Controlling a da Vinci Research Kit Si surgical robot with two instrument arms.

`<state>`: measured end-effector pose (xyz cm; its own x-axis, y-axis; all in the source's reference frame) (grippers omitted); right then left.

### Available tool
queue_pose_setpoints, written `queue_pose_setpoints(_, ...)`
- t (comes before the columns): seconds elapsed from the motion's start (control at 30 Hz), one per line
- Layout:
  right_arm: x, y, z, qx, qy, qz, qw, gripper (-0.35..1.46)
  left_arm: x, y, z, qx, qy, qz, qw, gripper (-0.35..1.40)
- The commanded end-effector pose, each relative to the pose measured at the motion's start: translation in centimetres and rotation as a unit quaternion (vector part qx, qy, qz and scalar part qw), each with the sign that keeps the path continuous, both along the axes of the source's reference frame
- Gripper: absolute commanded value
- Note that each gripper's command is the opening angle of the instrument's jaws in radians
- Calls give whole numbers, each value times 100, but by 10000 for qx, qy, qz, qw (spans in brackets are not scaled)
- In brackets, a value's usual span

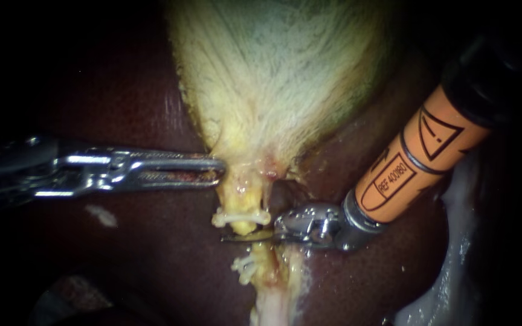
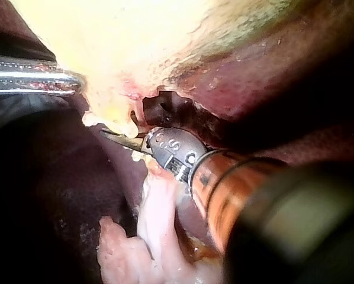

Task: Go back from the cut left tube

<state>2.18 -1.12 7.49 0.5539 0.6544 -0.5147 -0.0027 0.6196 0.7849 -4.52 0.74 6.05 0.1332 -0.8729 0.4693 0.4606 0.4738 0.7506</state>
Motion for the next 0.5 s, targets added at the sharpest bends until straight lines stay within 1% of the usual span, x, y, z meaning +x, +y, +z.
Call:
queue_pose_setpoints(0.03,0,0,-2,-7,-6,13,10000,17,0,0,0,0,1,0,10000,-35)
queue_pose_setpoints(0.23,1,-2,-4,-7,-3,8,10000,51,0,0,0,0,0,0,10000,-35)
queue_pose_setpoints(0.3,1,-2,-4,-7,-3,8,10000,59,0,0,0,0,0,0,10000,-35)
queue_pose_setpoints(0.5,1,-2,-4,-7,-3,7,10000,76,0,0,0,0,0,1,10000,-35)
